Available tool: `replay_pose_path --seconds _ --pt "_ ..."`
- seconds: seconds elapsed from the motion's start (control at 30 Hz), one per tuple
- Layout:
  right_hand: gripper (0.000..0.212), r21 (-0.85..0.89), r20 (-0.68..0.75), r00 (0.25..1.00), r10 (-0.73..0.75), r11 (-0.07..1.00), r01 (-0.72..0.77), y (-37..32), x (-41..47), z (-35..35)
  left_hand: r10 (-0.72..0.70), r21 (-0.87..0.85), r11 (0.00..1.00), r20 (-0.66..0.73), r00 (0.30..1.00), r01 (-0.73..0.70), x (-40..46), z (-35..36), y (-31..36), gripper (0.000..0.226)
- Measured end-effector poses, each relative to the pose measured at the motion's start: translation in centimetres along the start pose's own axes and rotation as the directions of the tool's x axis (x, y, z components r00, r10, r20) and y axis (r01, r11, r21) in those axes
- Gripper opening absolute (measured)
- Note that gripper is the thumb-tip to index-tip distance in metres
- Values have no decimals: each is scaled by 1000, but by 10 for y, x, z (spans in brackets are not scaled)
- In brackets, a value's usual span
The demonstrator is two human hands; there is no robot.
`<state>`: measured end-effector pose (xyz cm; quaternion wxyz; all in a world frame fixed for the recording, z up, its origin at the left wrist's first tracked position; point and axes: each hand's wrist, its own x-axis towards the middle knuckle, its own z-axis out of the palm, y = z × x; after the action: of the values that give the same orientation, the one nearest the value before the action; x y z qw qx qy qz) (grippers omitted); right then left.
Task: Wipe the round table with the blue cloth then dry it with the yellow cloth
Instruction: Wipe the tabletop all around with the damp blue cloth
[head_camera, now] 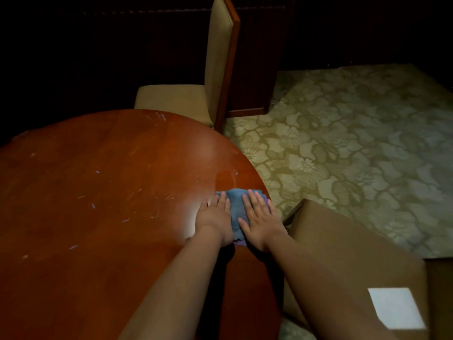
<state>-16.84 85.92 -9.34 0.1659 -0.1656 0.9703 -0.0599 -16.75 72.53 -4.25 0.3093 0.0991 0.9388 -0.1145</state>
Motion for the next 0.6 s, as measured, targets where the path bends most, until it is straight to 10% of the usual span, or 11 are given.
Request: replay_pose_path --seconds 0.6 --pt "73 -61 14 1000 -8 998 8 -46 -81 44 94 40 995 -33 995 -92 -76 64 8 92"
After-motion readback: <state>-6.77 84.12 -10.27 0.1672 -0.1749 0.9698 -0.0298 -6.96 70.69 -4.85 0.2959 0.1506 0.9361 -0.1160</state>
